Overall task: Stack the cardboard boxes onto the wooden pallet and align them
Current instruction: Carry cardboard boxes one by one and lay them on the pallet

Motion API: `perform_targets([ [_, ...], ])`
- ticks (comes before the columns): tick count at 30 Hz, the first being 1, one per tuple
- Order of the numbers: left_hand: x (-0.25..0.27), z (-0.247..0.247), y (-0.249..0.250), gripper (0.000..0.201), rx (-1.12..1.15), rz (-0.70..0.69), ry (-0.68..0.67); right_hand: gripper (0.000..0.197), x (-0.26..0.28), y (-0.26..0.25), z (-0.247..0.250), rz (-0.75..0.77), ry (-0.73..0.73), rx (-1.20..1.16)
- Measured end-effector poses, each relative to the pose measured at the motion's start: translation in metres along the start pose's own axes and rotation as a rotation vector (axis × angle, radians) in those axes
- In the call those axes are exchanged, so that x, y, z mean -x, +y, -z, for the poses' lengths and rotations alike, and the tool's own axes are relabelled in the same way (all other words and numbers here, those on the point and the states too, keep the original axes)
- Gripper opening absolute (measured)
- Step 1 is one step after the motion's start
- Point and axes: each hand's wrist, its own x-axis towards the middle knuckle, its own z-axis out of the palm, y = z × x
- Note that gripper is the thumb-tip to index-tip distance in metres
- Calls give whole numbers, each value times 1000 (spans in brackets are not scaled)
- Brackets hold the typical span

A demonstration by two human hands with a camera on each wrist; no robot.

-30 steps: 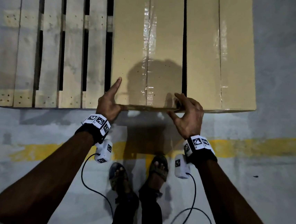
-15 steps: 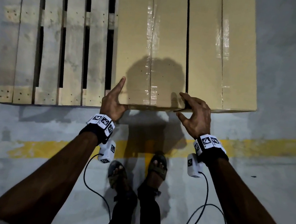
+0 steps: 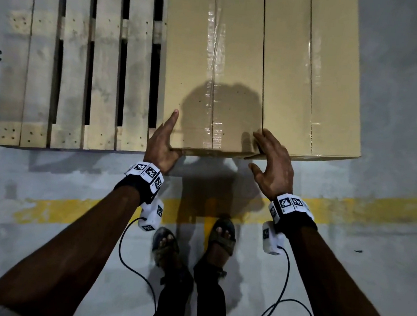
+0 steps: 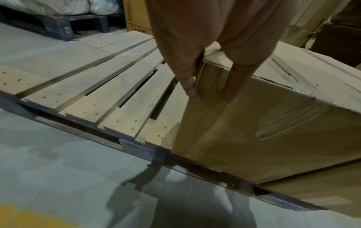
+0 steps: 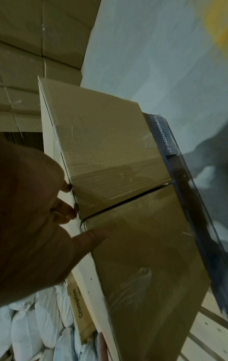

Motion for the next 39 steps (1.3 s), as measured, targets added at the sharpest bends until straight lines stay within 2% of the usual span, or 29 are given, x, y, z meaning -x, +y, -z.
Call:
perform_targets([
  [5, -2, 0, -6, 116, 3, 4, -9, 79, -4, -1, -3, -41, 39, -12],
  [10, -4, 9, -1, 110, -102, 12, -96, 77, 0, -7, 12, -37, -67, -61],
  [12, 5, 18, 7, 105, -123, 35, -102, 72, 4, -11, 23, -43, -54, -113],
  [15, 40, 48, 41, 94, -81, 60, -31, 58, 15, -28, 57, -44, 47, -199],
  [17, 67, 68, 65, 87, -70, 91, -41, 55, 21, -45, 82, -134, 90, -267],
  [19, 98, 94, 92, 81, -57, 150, -86, 54, 33, -72, 113, -212, 79, -303],
  [22, 145, 133, 134, 73, -70, 189, -139, 46, 53, -119, 160, -227, 22, -289],
  [26, 216, 191, 188, 63, -66, 136, -187, 45, 100, -185, 207, -135, -201, -222],
  [31, 295, 247, 218, 59, -66, 154, -212, 45, 154, -270, 232, 63, -514, -51],
  [36, 370, 286, 197, 55, 23, 299, -147, 48, 191, -340, 213, 287, -737, 93],
  [39, 417, 307, 166, 52, 108, 403, -53, 48, 207, -387, 189, 437, -825, 214],
])
